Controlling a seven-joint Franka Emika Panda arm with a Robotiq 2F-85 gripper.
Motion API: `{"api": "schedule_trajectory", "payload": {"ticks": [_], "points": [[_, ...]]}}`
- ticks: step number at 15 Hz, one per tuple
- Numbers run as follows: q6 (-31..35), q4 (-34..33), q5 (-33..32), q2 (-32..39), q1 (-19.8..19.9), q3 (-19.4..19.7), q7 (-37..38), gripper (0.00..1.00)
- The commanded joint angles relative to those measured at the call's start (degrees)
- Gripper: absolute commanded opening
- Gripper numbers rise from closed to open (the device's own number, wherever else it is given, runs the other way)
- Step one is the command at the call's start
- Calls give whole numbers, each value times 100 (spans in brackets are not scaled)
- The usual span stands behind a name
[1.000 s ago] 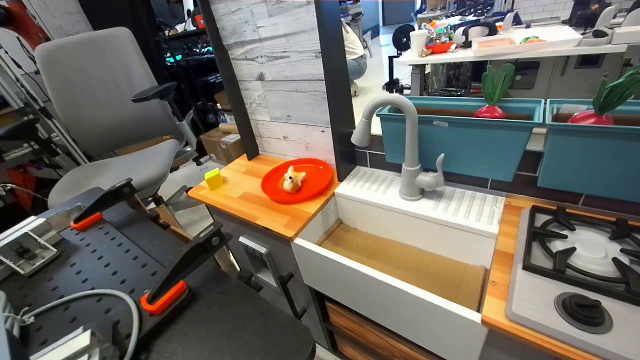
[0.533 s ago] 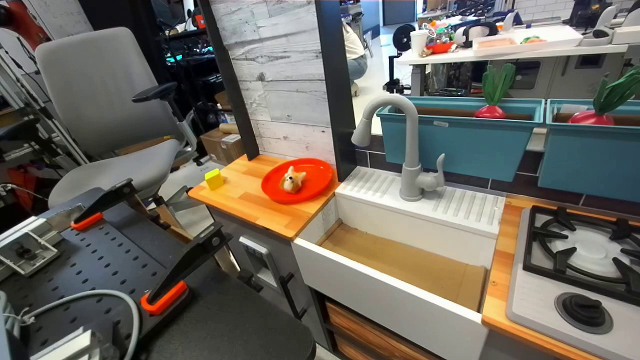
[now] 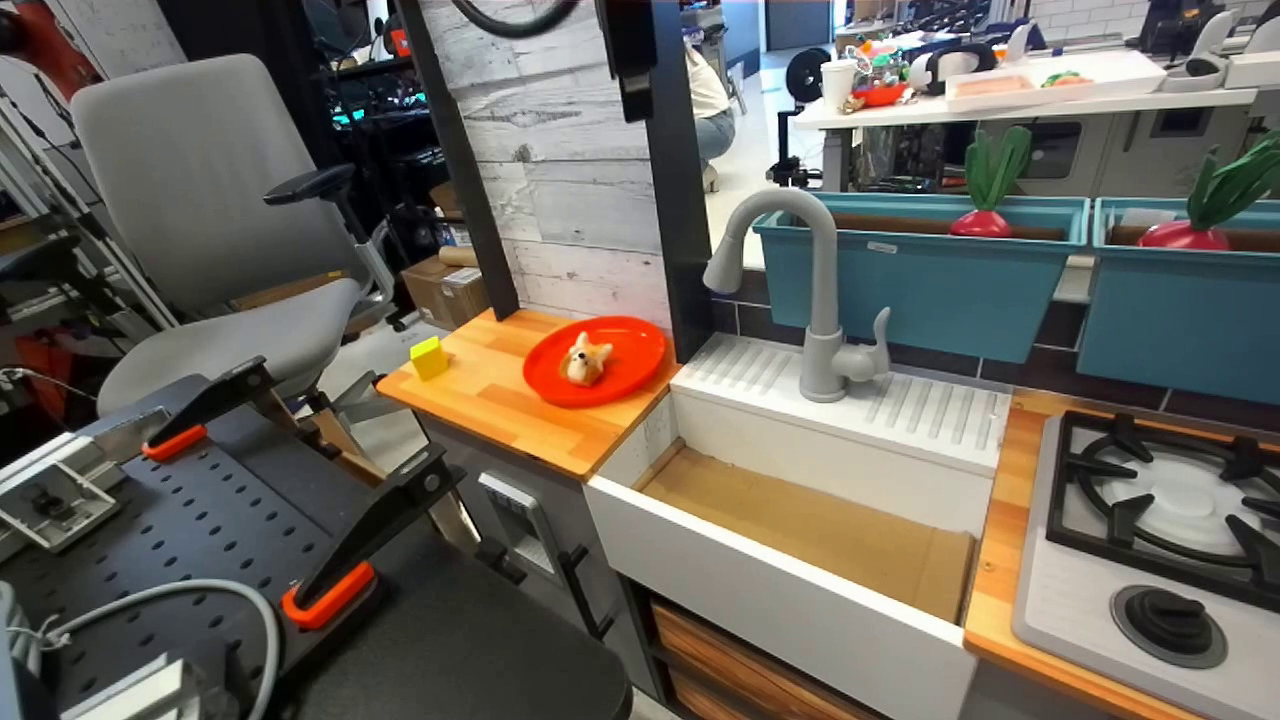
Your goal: Move the faucet to the center of the sink
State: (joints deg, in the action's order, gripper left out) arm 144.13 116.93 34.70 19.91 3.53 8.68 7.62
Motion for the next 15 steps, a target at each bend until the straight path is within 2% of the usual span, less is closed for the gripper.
{"api": "schedule_trajectory", "payload": {"ticks": [1,8,15], "points": [[53,-955,264,910,416,-317,280,100],[57,-1849,127,1861,660,-476,748,100],[121,-2086,-7,2292,629,-426,929,100]]}}
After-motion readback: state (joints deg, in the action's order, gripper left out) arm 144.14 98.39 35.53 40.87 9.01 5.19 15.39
